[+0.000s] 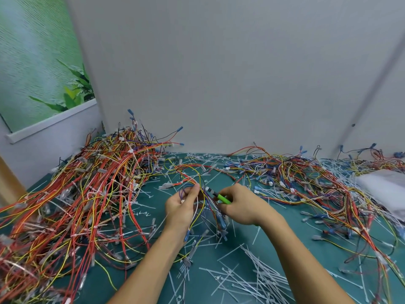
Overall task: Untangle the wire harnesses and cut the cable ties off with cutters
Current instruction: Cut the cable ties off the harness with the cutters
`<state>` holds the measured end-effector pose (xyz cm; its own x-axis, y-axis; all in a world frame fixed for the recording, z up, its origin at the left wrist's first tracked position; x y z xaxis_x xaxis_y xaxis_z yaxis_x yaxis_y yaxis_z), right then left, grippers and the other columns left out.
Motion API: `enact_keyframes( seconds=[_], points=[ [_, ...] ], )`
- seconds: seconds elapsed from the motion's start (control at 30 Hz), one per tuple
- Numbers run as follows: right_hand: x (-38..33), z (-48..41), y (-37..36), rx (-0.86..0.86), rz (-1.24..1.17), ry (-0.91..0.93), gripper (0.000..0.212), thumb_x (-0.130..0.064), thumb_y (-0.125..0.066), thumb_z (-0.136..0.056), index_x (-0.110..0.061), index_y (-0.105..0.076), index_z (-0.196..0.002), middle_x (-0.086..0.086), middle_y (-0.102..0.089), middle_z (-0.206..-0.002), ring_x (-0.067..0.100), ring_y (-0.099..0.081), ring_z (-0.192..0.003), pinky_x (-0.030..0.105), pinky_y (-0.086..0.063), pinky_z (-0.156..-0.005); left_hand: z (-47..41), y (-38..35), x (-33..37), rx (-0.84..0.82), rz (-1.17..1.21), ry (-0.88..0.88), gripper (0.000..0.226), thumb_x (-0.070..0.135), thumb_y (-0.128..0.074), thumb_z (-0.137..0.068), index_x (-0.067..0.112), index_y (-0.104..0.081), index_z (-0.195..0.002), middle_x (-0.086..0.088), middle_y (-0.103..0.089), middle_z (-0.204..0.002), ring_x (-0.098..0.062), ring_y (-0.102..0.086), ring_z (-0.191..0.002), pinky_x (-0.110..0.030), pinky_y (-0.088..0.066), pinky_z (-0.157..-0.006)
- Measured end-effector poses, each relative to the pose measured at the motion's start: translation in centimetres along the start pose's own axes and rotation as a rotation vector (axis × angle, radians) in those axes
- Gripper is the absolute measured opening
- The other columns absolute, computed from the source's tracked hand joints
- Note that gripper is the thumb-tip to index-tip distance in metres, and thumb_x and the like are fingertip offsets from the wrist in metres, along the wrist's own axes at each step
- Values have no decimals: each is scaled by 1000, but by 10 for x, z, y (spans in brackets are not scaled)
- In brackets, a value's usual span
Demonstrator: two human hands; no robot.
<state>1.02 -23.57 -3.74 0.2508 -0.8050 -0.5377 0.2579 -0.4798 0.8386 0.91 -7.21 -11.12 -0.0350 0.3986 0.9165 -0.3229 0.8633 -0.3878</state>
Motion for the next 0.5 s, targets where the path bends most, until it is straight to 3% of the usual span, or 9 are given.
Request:
enact_keyframes(
  seconds=[0.07,0.13,0.3,0.4,0.5],
  points=[
    [0,-1,0,13,-1,6,9,-22,-60,-95,-26,-68,-91,-3,-61,-74,17,-52,-61,27,-42,-55,2,-3,-1,-17,3,8,26,18,-74,-91,18,-75,-65,0,-75,-73,-12,-68,-69,-35,-56,-81],
    [0,-2,0,34,10,12,13,-26,-61,-96,-30,-67,-85,-3,-60,-68,16,-49,-57,26,-40,-53,4,-4,0,-9,2,-1,23,17,-73,-92,16,-73,-68,2,-74,-71,-10,-67,-67,-38,-52,-85],
    [4,-4,-1,79,-20,-2,37,-32,-64,-95,-31,-59,-59,-6,-52,-51,9,-40,-45,22,-34,-45,5,-5,4,-3,3,-28,14,14,-68,-94,14,-68,-80,6,-73,-69,-5,-66,-65,-27,-53,-78],
    [20,-6,6,176,-351,-119,22,-27,-65,-96,-23,-70,-75,2,-59,-60,16,-48,-51,27,-41,-51,5,-6,5,-14,-8,-47,16,11,-65,-96,13,-67,-81,9,-72,-66,-1,-65,-64,-18,-52,-71],
    [43,-6,26,317,-578,-205,14,-18,-63,-99,-11,-71,-90,9,-57,-66,22,-48,-58,35,-43,-54,8,-10,4,-55,-5,-43,16,11,-64,-97,13,-69,-82,7,-73,-70,-6,-66,-70,-22,-56,-75]
  ],
)
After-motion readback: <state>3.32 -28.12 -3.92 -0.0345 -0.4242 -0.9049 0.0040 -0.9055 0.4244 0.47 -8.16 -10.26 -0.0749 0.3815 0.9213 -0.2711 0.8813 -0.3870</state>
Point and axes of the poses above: each hand's wrist, its own z-axis away from the middle knuckle, its own y-axis out of the back of the hand, x = y × z, the point moved 10 cm from there along -z, towards the middle knuckle
